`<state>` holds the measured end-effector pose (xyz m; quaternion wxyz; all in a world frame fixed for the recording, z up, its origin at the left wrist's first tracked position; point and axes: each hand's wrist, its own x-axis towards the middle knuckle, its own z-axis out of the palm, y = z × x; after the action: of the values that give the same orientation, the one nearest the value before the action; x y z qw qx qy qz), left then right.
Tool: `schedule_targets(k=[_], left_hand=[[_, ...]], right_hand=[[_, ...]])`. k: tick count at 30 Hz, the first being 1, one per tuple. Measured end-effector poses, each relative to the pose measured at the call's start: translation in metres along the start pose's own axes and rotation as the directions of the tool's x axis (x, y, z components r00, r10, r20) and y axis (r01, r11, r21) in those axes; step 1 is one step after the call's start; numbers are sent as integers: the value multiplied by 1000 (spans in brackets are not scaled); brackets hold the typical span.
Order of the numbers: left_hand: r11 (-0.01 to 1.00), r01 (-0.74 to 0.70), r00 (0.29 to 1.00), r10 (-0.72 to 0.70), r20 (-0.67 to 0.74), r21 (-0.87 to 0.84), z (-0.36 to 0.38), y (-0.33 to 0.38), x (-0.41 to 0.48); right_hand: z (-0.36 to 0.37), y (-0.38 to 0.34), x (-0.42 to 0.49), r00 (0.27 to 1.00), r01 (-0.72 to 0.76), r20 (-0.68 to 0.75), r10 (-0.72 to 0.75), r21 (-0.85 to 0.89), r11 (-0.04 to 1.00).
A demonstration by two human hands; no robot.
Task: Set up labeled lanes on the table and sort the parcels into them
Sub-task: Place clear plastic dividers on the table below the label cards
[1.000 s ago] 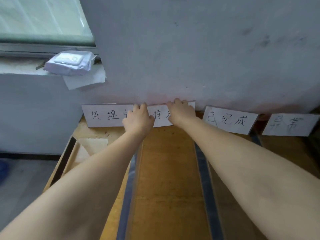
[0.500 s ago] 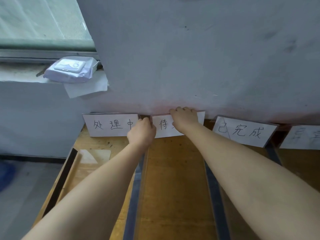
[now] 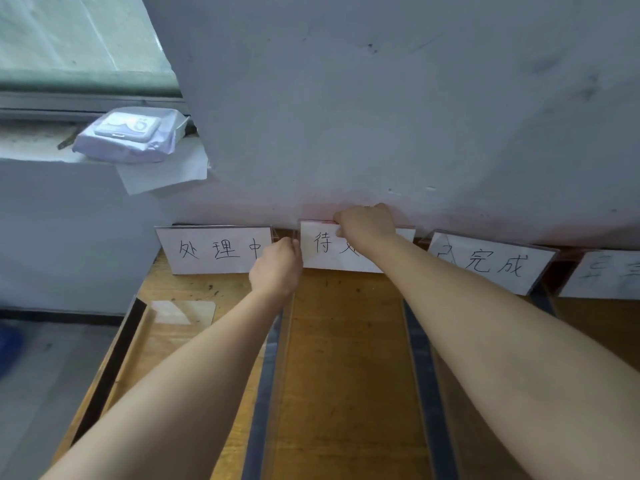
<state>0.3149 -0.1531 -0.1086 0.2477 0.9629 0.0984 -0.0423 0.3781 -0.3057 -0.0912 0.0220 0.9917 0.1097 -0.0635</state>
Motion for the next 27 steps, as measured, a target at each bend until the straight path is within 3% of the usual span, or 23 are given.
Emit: schedule_targets(k=[19, 27], left_hand=[[998, 21, 999, -24, 43, 57, 2, 7, -1], [996, -62, 998, 63, -25, 70, -14, 13, -15]], right_hand=[[13, 0, -11, 999, -18, 48, 16, 39, 999], [-1, 8, -34, 1000, 2, -23, -2, 9, 1000]])
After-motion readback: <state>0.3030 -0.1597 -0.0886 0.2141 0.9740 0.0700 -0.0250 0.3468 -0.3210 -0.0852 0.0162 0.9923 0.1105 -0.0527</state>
